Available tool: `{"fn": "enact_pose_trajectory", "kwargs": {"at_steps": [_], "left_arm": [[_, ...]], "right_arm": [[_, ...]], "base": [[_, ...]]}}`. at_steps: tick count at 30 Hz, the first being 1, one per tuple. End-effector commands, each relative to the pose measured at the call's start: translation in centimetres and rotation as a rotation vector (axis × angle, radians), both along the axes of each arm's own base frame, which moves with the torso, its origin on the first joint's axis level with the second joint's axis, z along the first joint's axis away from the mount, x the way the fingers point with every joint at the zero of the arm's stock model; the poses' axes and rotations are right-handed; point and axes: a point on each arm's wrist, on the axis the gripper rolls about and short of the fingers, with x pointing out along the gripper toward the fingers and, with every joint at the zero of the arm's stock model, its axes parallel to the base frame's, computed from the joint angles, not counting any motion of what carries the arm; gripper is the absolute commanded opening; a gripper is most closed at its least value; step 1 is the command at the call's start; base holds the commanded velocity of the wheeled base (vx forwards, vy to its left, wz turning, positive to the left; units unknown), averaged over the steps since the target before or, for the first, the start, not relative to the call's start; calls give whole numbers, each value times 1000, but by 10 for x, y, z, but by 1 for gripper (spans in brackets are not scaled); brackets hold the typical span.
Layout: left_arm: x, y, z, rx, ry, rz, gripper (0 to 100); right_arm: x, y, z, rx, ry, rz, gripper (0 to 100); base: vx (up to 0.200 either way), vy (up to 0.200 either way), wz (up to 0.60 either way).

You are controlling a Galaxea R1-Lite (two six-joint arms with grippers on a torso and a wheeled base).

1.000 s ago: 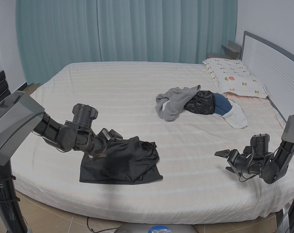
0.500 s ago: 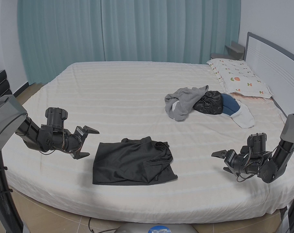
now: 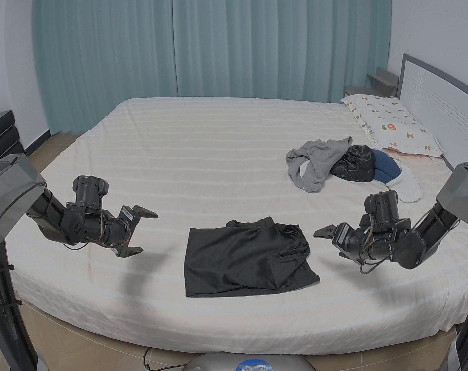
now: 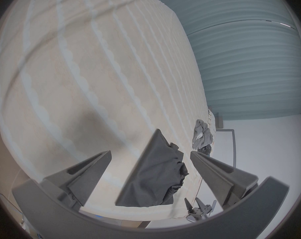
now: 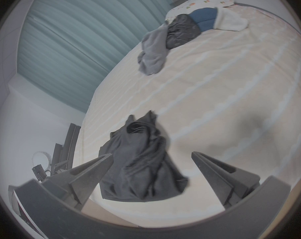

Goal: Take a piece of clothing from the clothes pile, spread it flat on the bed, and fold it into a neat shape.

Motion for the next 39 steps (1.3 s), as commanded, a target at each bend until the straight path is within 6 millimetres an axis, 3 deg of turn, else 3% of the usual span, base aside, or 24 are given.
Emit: {"fn": "enact_pose_trajectory", "kwargs": {"at_steps": [1,5,9,24,29,39], "left_arm": [[0,-1,-4,11,2,-12,100],[1,-1,-5,15,1,-16,100],[1,-3,-8,23,4,-15,100],[1,-3,-8,29,5,-18,100],[1,-3,-8,29,5,-18,100],[1,-3,-8,29,6,-18,100]], "right_arm": [[20,36,4,-24,0,68,100],[18,46,-6,-75,14,75,100],[19,43,-19,-210,26,66,100],[14,30,-36,-419,71,23,100],[12,14,-39,-470,89,3,100],[-9,-45,-28,-558,136,16,100]], "base": [[0,200,0],[0,200,0],[0,200,0],[0,0,0],[0,0,0],[0,0,0]]}}
